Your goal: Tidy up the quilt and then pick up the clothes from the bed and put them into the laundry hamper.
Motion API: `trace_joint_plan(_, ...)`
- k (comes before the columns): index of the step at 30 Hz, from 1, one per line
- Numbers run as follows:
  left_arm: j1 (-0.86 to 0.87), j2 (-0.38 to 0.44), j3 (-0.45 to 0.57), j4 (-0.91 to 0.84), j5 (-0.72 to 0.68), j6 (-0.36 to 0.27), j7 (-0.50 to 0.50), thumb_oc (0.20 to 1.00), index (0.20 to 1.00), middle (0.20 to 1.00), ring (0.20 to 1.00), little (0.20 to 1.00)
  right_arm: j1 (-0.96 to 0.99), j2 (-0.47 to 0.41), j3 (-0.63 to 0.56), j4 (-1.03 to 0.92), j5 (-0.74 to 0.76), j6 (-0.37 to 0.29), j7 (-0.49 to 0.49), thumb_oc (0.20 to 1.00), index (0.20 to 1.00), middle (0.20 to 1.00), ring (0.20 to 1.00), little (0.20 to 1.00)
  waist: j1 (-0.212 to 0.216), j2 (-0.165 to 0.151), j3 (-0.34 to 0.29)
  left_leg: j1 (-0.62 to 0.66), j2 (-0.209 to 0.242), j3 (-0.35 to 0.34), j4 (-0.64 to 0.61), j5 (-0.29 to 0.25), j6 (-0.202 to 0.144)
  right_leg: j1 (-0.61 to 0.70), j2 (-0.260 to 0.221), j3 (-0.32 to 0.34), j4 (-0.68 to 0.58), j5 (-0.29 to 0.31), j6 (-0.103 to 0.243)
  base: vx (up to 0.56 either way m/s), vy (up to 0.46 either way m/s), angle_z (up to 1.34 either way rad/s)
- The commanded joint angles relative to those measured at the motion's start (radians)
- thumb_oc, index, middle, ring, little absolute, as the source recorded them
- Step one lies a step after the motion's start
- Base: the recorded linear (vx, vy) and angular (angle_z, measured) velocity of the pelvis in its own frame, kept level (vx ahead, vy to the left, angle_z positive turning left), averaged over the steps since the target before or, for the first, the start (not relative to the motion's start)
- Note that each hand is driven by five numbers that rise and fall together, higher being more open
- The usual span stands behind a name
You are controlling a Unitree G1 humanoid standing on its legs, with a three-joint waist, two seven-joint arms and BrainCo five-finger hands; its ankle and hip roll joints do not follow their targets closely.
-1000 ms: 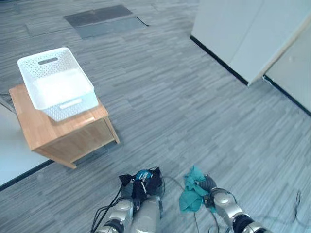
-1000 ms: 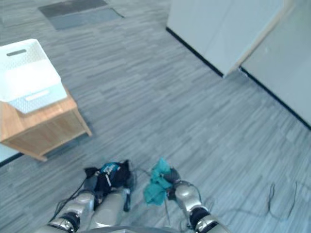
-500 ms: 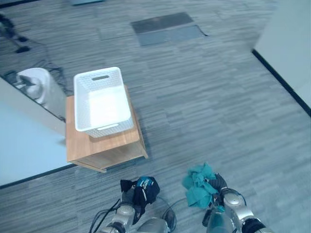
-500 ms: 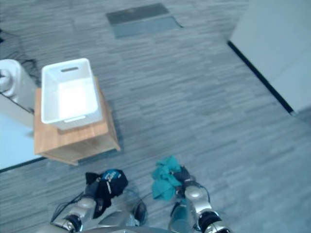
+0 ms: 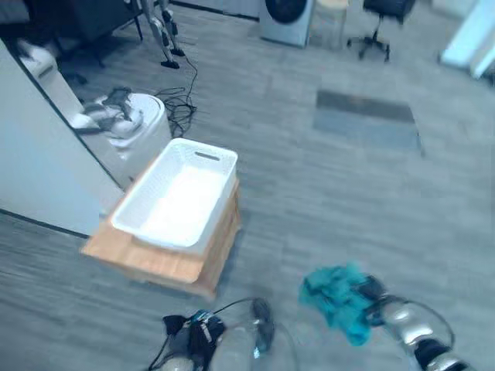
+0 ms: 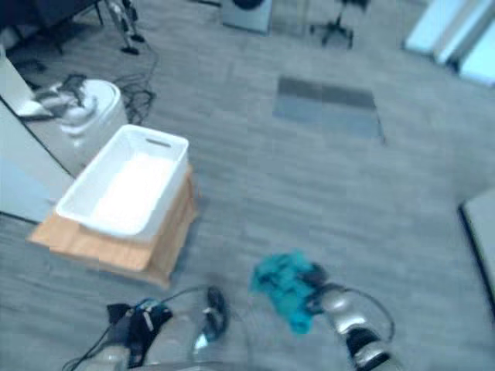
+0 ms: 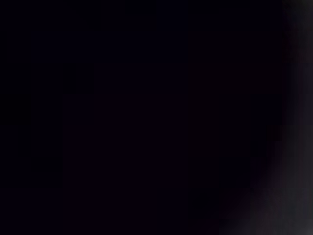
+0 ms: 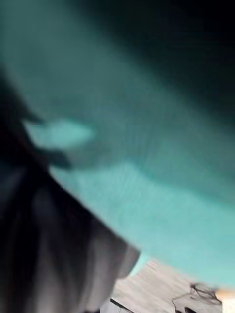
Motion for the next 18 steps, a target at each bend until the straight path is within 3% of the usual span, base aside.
trace_joint_plan(1,-0.069,-0.043,-0.063,-0.028,-0.021,-0.019,0.024,0.200,0.200,0.200,0.200,0.200,-0.127,0.098,-0.012,-0.052,-0.014,-0.082,0.017,0.200,0.200,0.200,0.200,0.200,-0.005,0.078,0.067,0.217,-0.030,-0.260,-0.149,-0.083,-0.120,-0.190,-0.110,0.116,0.246,0.174,0.091,0.79,0.057,1.52)
trace_joint_plan(2,-0.073,-0.041,-0.060,-0.033,-0.026,-0.030,0.035,0.200,0.200,0.200,0.200,0.200,-0.141,0.098,-0.025,-0.058,-0.002,-0.096,0.025,0.200,0.200,0.200,0.200,0.200,-0.032,0.111,0.068,0.270,-0.026,-0.326,-0.210,-0.058,-0.108,-0.307,-0.128,0.195,0.350,0.215,0.093,0.88,-0.078,2.04)
trace_joint_plan(3,-0.077,-0.044,-0.072,-0.036,-0.032,-0.045,0.040,0.200,0.200,0.200,0.200,0.200,-0.140,0.085,-0.035,-0.072,0.010,-0.114,0.030,0.200,0.200,0.200,0.200,0.200,-0.056,0.133,0.066,0.306,-0.015,-0.404,-0.233,-0.055,-0.120,-0.360,-0.134,0.233,0.306,0.172,0.067,0.68,-0.194,1.94)
trace_joint_plan(5,-0.079,-0.044,-0.093,-0.042,-0.034,-0.065,0.044,0.200,0.200,0.200,0.200,0.200,-0.130,0.062,-0.039,-0.094,0.022,-0.130,0.033,0.200,0.200,0.200,0.200,0.200,-0.094,0.137,0.058,0.321,-0.009,-0.495,-0.224,-0.064,-0.152,-0.372,-0.138,0.323,0.110,0.140,0.026,0.55,-0.296,2.09)
trace_joint_plan(6,-0.081,-0.042,-0.102,-0.043,-0.032,-0.072,0.050,0.200,0.200,0.200,0.200,0.200,-0.122,0.052,-0.043,-0.105,0.026,-0.133,0.028,0.200,0.200,0.200,0.200,0.200,-0.116,0.136,0.055,0.331,-0.004,-0.543,-0.224,-0.074,-0.165,-0.375,-0.128,0.405,-0.004,0.146,0.020,0.34,-0.232,1.92)
trace_joint_plan(7,-0.081,-0.042,-0.102,-0.043,-0.032,-0.072,0.050,0.200,0.200,0.200,0.200,0.200,-0.122,0.052,-0.043,-0.105,0.026,-0.133,0.028,0.200,0.200,0.200,0.200,0.200,-0.117,0.136,0.054,0.330,-0.003,-0.545,-0.224,-0.073,-0.166,-0.374,-0.127,0.403,-0.008,0.149,0.020,0.54,-0.430,2.32)
trace_joint_plan(8,-0.093,-0.023,-0.109,-0.051,-0.034,-0.068,0.053,0.200,0.200,0.200,0.200,0.200,-0.085,0.021,-0.065,-0.149,0.049,-0.122,0.037,0.200,0.200,0.200,0.200,0.200,-0.154,0.108,0.063,0.347,-0.003,-0.627,-0.204,-0.101,-0.190,-0.361,-0.103,0.606,-0.127,0.151,0.015,0.36,-0.295,1.90)
trace_joint_plan(11,-0.080,-0.017,-0.092,-0.053,-0.052,-0.073,0.045,0.200,0.200,0.200,0.200,0.200,-0.097,0.027,-0.047,-0.163,0.022,-0.127,0.031,0.200,0.200,0.200,0.200,0.200,-0.143,0.095,0.065,0.359,0.005,-0.636,-0.181,-0.117,-0.201,-0.378,-0.113,0.557,-0.063,0.194,0.033,0.44,-0.377,2.17)
trace_joint_plan(12,-0.061,-0.019,-0.070,-0.075,-0.079,-0.092,0.041,0.200,0.200,0.200,0.200,0.200,-0.103,0.010,-0.037,-0.196,0.006,-0.128,0.048,0.200,0.200,0.200,0.200,0.200,-0.155,0.105,0.067,0.347,0.020,-0.658,-0.124,-0.110,-0.230,-0.365,-0.103,0.531,-0.075,0.182,0.027,0.29,-0.218,0.91)
trace_joint_plan(13,-0.047,-0.022,-0.065,-0.107,-0.078,-0.095,0.045,0.200,0.200,0.200,0.200,0.200,-0.103,-0.004,-0.045,-0.206,0.004,-0.129,0.046,0.200,0.200,0.200,0.200,0.200,-0.154,0.101,0.074,0.309,0.030,-0.630,-0.066,-0.089,-0.249,-0.322,-0.109,0.488,-0.107,0.175,0.024,0.32,-0.282,0.65)
trace_joint_plan(16,-0.026,-0.020,-0.071,-0.168,-0.077,-0.087,0.031,0.200,0.200,0.200,0.200,0.200,-0.110,-0.043,-0.068,-0.246,0.006,-0.125,0.027,0.200,0.200,0.200,0.200,0.200,-0.174,0.084,0.069,0.181,0.089,-0.394,0.004,-0.065,-0.241,-0.232,-0.118,0.371,-0.163,0.150,0.001,0.13,-0.126,1.52)
trace_joint_plan(18,-0.010,-0.015,-0.066,-0.180,-0.067,-0.081,0.023,0.200,0.200,0.200,0.200,0.200,-0.114,-0.053,-0.079,-0.281,-0.003,-0.121,0.012,0.200,0.200,0.200,0.200,0.200,-0.181,0.086,0.064,0.131,0.112,-0.295,-0.028,-0.017,-0.241,-0.201,-0.103,0.337,-0.171,0.133,-0.013,0.16,0.004,0.99)
